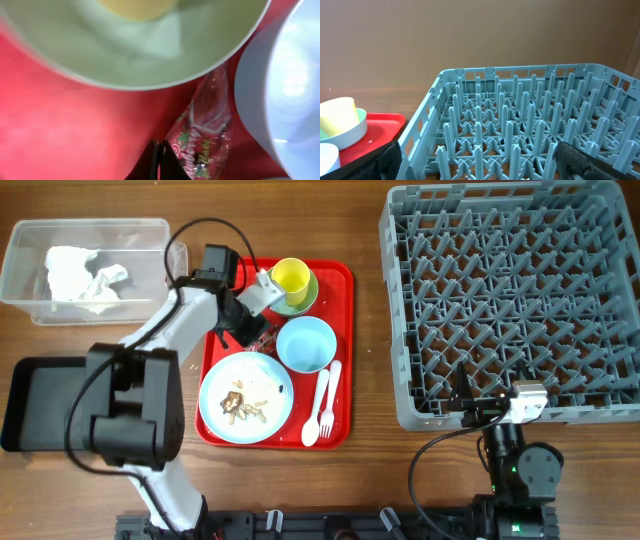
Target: Sort waste into correct bins and load items into the dishwasher rack
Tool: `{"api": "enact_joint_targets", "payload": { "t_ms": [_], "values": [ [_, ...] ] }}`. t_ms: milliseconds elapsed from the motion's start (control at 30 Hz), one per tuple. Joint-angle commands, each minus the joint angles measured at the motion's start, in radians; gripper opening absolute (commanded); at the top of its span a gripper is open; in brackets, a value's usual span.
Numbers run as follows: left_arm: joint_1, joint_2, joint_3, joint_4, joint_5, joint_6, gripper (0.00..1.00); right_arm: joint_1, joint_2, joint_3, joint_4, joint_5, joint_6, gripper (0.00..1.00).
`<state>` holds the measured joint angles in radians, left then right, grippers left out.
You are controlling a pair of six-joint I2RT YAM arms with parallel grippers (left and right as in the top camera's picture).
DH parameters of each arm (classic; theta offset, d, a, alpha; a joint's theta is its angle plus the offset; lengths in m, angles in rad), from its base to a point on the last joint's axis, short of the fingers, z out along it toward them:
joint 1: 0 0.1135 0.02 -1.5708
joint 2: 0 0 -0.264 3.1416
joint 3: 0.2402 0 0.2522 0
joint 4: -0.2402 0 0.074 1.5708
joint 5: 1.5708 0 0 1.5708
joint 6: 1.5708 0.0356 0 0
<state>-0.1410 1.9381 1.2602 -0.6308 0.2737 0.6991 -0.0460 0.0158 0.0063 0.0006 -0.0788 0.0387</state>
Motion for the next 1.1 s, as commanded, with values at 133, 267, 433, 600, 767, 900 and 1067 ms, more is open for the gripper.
{"api": "enact_joint_targets", "payload": {
  "t_ms": [133, 267, 433, 600, 767, 900, 1067],
  "values": [
    [0.115, -0.140, -0.005, -0.007, 0.058, -0.110, 0.04, -0.005, 0.002, -0.001, 0.004, -0.009, -0.011, 1.00],
    [0.159, -0.161, -0.005, -0.036, 0.154, -0.110, 0.04, -0.005, 0.002, -0.001, 0.004, -0.009, -0.011, 1.00],
    [0.140, -0.159, -0.005, -0.105, 0.290, -0.109, 0.48, -0.005, 0.002, -0.001, 0.004, -0.009, -0.011, 1.00],
    [0.050, -0.147, -0.011, -0.117, 0.166, -0.042, 0.57, -0.005, 0.002, -0.001, 0.004, -0.009, -0.011, 1.00],
    [-0.014, -0.087, -0.017, -0.095, -0.011, -0.022, 0.60, -0.005, 0.002, -0.001, 0.004, -0.009, -0.011, 1.00],
    [-0.011, -0.040, -0.017, -0.054, -0.067, -0.022, 0.65, -0.005, 0.002, -0.001, 0.004, -0.009, -0.011, 1.00],
    [-0.013, 0.010, -0.017, 0.008, -0.084, -0.010, 0.73, -0.005, 0.002, -0.001, 0.004, -0.009, -0.011, 1.00]
  ]
}}
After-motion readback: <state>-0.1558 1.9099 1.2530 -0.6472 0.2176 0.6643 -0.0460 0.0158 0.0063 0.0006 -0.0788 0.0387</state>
